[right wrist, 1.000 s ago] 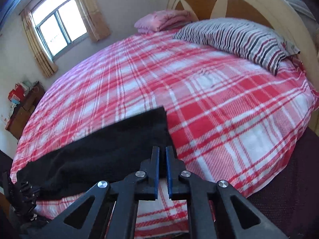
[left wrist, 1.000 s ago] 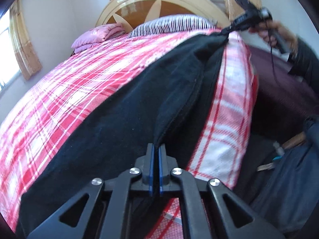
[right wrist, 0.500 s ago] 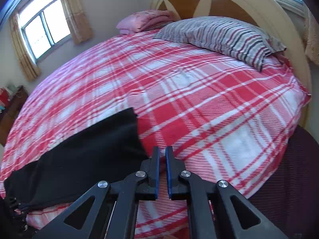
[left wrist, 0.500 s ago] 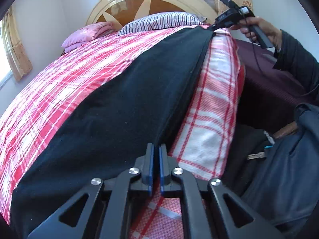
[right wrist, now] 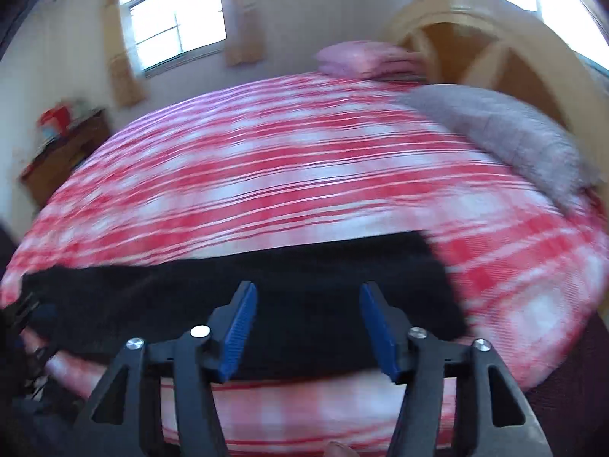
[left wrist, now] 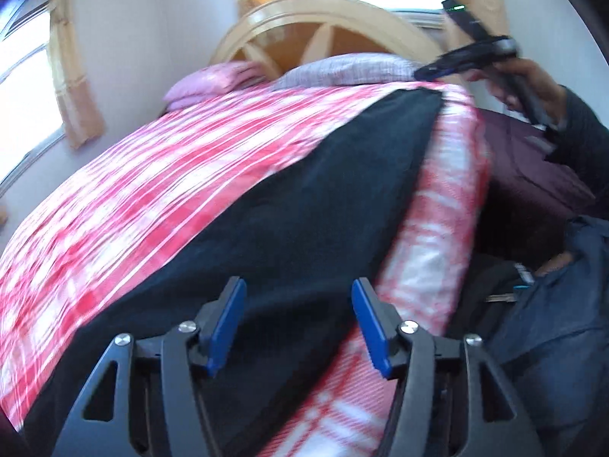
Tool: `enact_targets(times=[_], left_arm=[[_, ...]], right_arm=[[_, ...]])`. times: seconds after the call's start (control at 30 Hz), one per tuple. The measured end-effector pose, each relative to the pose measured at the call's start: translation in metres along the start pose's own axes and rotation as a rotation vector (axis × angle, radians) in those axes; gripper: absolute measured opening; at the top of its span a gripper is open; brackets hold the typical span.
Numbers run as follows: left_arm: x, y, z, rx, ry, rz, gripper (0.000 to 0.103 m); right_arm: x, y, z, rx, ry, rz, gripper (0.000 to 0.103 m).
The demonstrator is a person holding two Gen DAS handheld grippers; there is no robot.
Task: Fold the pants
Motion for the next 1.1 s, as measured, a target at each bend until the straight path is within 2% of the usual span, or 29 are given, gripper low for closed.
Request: enact_targets(times=[0.03, 0.13, 0.27, 0.4, 0.5, 0.63, 0.73, 0.8, 0.87, 1.0, 1.1], left_arm=[[0.005, 0.004, -0.007, -0.003, -0.031, -0.014, 0.061], [0.026, 0.019, -0.015, 0.069, -0.131, -0.082, 0.061], [0.035, 0.012, -0.005, 0.070, -0.080, -0.083, 0.061], [0.039, -0.004, -0.007, 0.086, -0.078, -0.081, 0.062], [0.050, -0.007, -0.010, 0.117, -0.096, -0.094, 0.062], [0.054, -0.013, -0.009, 0.094, -0.079, -0.074, 0.062], [0.054, -0.028, -0.010, 0.066, -0.053, -0.050, 0.062], [0.056, -0.035, -0.022, 0.063, -0.081, -0.051, 0.062], [0.058, -0.043, -0.036, 0.015, -0.097, -0.031, 0.062], [0.055, -0.060, -0.074, -0.070, -0.201, 0.043, 0.063], [0.063, -0.053, -0.093, -0.106, -0.258, 0.019, 0.066]], right_arm=[[0.002, 0.007, -0.026, -0.054, -0.046, -0.014, 0.059], [0.015, 0.034, -0.090, -0.157, -0.165, -0.099, 0.059], [0.030, 0.060, -0.144, -0.153, -0.310, -0.162, 0.059], [0.007, 0.051, -0.184, -0.205, -0.392, -0.143, 0.059], [-0.020, 0.038, -0.206, -0.243, -0.394, -0.117, 0.059], [-0.030, 0.022, -0.247, -0.318, -0.411, -0.115, 0.059], [-0.009, 0.017, -0.283, -0.323, -0.529, -0.130, 0.059], [0.004, 0.020, -0.304, -0.318, -0.594, -0.146, 0.059], [0.008, 0.025, -0.323, -0.347, -0.621, -0.170, 0.059], [-0.007, 0.047, -0.357, -0.447, -0.608, -0.232, 0.059], [-0.021, 0.068, -0.390, -0.439, -0.658, -0.219, 0.059]])
Point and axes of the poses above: each gripper's, at about its wrist camera, not at the fingertips, and y roughly the way its jaws point, z to its right, x to its underside, the point moved 6 cm from there along y, roughly the way its jaws point, and after that the axes turned 10 degrees about x, right-handed, at the moved point
